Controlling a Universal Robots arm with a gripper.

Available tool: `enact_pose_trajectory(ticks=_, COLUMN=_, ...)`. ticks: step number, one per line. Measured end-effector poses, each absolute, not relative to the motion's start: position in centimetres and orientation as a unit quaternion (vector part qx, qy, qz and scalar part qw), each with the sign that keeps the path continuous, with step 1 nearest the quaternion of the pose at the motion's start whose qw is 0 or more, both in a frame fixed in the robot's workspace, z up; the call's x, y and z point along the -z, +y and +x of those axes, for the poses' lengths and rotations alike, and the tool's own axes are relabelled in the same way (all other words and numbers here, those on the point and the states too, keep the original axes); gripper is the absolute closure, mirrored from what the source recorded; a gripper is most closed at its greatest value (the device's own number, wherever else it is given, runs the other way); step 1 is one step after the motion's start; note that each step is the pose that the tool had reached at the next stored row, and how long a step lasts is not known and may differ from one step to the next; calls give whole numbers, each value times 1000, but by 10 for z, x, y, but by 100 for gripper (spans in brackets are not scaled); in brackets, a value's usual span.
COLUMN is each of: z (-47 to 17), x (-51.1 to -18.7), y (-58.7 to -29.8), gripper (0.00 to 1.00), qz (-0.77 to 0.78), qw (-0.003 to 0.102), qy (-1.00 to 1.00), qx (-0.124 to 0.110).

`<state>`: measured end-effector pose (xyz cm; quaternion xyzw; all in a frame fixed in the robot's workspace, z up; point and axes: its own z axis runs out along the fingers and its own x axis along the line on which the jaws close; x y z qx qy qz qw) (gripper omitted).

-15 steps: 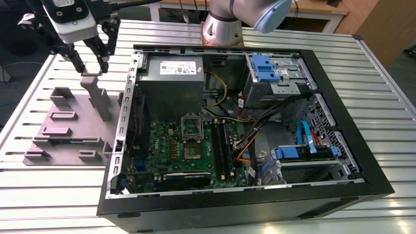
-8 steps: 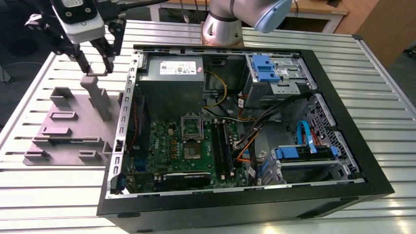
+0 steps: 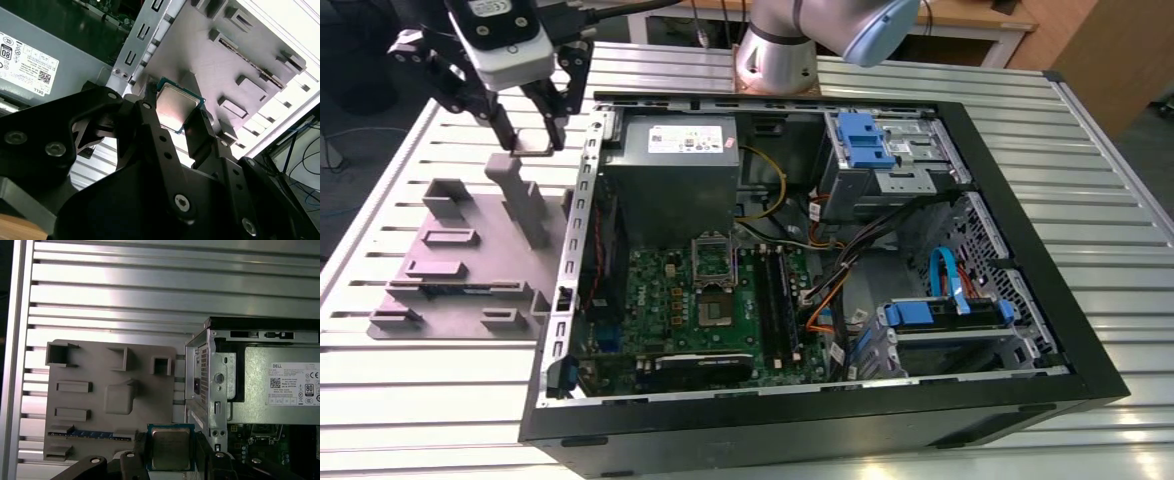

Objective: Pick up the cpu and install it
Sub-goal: 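Pick up the cpu and move it towards the insertion slot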

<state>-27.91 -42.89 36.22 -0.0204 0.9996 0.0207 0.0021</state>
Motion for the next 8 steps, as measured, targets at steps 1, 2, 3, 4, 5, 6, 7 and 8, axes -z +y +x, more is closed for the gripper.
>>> enact_pose_trajectory(ticks=1, z=-278, x=-362, y=-429, gripper=53, qz=-20, qw=2, qy=1000, qx=-21)
enact_pose_trajectory(ticks=2, z=-276, x=-362, y=-429, gripper=53, qz=-20, qw=2, qy=1000, qx=-21)
enact_pose_trajectory(ticks=3, z=-275, x=-362, y=-429, gripper=53, qz=-20, qw=2, qy=1000, qx=-21)
enact_pose_trajectory(ticks=4, z=-274, x=-362, y=-429, gripper=53, qz=-20, qw=2, qy=1000, qx=-21)
enact_pose_trajectory(ticks=5, z=-273, x=-362, y=-429, gripper=53, qz=-20, qw=2, qy=1000, qx=-21)
enact_pose_trajectory(ticks=6, z=-272, x=-362, y=-429, gripper=53, qz=-20, qw=2, qy=1000, qx=-21)
enact_pose_trajectory(ticks=7, z=-271, x=-362, y=-429, gripper=53, qz=-20, qw=2, qy=1000, qx=-21)
enact_pose_trajectory(ticks=8, z=-269, x=-362, y=-429, gripper=53, qz=-20, qw=2, qy=1000, qx=-21)
